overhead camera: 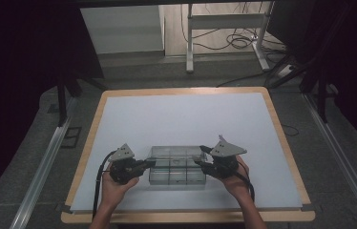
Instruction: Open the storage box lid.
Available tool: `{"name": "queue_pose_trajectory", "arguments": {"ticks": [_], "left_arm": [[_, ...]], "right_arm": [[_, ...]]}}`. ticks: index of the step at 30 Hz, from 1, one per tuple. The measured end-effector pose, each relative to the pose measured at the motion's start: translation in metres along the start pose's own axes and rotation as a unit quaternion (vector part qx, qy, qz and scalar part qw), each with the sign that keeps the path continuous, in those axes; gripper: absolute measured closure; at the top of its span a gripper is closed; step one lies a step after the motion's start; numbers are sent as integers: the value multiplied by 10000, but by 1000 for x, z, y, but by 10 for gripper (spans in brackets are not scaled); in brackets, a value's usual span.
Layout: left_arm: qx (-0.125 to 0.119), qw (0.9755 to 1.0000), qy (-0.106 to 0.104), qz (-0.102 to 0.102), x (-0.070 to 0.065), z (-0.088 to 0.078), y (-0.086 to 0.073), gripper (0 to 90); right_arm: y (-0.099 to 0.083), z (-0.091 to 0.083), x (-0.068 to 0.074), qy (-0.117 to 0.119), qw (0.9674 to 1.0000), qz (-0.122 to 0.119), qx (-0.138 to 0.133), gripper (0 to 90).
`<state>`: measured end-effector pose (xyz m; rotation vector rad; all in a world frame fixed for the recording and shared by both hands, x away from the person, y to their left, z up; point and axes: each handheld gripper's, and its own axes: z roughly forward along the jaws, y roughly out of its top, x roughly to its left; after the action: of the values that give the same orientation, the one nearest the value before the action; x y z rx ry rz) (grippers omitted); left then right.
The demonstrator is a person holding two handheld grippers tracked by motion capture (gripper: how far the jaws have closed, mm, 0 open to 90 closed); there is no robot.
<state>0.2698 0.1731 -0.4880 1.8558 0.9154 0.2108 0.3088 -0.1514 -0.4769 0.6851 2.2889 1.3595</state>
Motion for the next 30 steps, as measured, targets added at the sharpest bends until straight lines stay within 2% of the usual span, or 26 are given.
{"name": "queue_pose_trajectory", "arguments": {"ticks": [4, 15, 27, 30], "left_arm": [[19, 10000, 8, 3, 0, 0, 0, 899], [108, 9999, 28, 48, -2, -6, -5, 848], [314, 9994, 168, 42, 3, -18, -22, 766], [384, 9988, 296, 52, 7, -20, -29, 724]], "right_arm": [[0, 0, 0, 4, 10000, -85, -24, 525], [0, 0, 0, 10, 9999, -116, -31, 533], [0, -1, -1, 42, 9999, -52, -94, 533], [0, -1, -1, 45, 9999, -39, -95, 533]]}}
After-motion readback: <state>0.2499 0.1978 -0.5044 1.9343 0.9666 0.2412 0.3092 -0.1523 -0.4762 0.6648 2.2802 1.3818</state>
